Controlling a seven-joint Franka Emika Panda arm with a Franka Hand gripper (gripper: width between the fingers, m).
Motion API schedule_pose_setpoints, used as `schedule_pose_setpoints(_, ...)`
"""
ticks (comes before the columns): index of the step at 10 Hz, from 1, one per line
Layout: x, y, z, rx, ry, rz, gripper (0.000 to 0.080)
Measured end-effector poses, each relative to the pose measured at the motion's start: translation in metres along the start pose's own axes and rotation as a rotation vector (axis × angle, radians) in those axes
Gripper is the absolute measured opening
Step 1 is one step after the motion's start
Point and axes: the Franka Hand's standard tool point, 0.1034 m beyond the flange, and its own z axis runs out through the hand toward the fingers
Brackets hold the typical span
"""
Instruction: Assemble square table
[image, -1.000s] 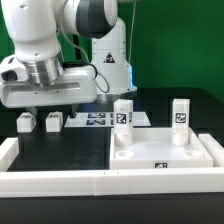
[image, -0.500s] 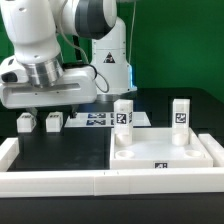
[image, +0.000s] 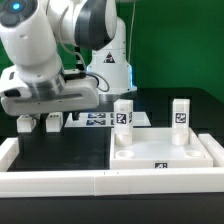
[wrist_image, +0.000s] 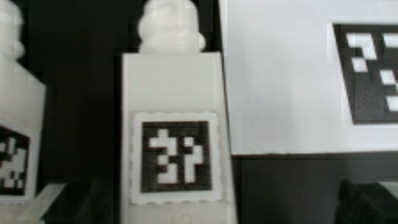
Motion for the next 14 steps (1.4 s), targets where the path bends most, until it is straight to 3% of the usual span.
schedule_pose_setpoints(1, 0.001, 0.004, 0.004, -0.022, -0.034, -0.016, 0.0649)
schedule_pose_setpoints(2, -0.002, 0.007, 0.010, -0.026, -0.091, -0.021, 0.0649)
schedule_pose_setpoints(3, 0.001, 0.008, 0.013, -0.037, -0.063, -0.027, 0.0649)
schedule_pose_setpoints(10, -0.002, 0.003, 0.016, -0.035, -0.061, -0.027, 0.0649)
schedule_pose_setpoints(14, -0.009, -0.003, 0.019, -0.060, -0.106, 0.059, 0.0649)
